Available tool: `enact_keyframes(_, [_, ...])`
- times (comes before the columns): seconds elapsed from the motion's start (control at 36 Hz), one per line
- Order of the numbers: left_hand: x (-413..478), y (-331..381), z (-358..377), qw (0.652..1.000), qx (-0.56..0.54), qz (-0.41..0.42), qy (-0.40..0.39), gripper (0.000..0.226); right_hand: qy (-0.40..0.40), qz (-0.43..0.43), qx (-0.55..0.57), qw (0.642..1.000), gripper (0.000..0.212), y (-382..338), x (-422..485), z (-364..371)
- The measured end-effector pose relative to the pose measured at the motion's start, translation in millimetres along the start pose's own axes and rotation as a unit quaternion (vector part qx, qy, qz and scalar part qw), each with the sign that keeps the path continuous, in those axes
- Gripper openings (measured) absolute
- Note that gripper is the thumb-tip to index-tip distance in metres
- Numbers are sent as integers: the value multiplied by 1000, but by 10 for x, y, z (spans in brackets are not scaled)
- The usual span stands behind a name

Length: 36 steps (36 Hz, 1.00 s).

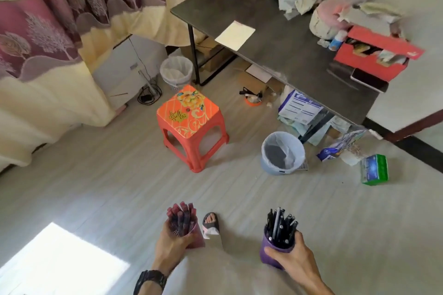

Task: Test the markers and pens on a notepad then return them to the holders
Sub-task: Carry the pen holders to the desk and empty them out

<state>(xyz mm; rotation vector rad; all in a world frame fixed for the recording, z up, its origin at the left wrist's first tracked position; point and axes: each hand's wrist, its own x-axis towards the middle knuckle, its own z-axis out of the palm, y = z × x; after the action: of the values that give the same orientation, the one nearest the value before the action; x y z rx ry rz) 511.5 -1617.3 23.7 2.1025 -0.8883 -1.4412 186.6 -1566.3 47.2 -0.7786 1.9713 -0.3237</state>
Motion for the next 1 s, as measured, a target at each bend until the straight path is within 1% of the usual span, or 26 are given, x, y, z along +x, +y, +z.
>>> enact_keyframes(0.03, [135, 126, -41, 1000, 6, 5, -3, 57, 5, 10, 10, 1000, 79, -72, 35, -1])
enact_keyframes(0.11, [471, 505, -129, 999, 34, 20, -18, 75, 14, 36, 46, 998, 87, -264, 183, -3])
enact_keyframes(0.14, [567, 631, -140, 998, 48, 25, -24, 76, 22, 41, 57, 997, 88, -318, 244, -11])
enact_keyframes(0.22, [822, 982, -146, 996, 79, 42, -27, 67, 50, 50, 85, 994, 88, -489, 430, -55])
enact_keyframes(0.36, [1224, 1410, -18, 993, 90, 41, -57, 67, 77, 63, 111, 989, 78, -725, 809, -108])
enact_keyframes(0.47, [1463, 1657, 187, 992, 112, 22, -62, 80, 57, 98, 125, 986, 80, -938, 1186, -178])
enact_keyframes(0.53, [1561, 1769, 318, 992, 113, 10, -53, 81, 45, 104, 130, 985, 81, -1078, 1379, -261])
enact_keyframes(0.69, [1790, 2206, 664, 996, 86, -9, -23, 68, 20, 44, 101, 994, 77, -1555, 1956, -691])
enact_keyframes(0.81, [1951, 2442, 846, 997, 71, -3, -13, 62, 3, 0, 68, 998, 86, -2002, 2378, -1035])
enact_keyframes(0.92, [2093, 2701, 984, 997, 77, -15, -19, 64, 2, -38, 30, 999, 83, -2363, 2762, -1302])
enact_keyframes(1.0, [2239, 2928, 1087, 997, 69, -13, -35, 65, 15, -37, 34, 999, 80, -2595, 3025, -1431])
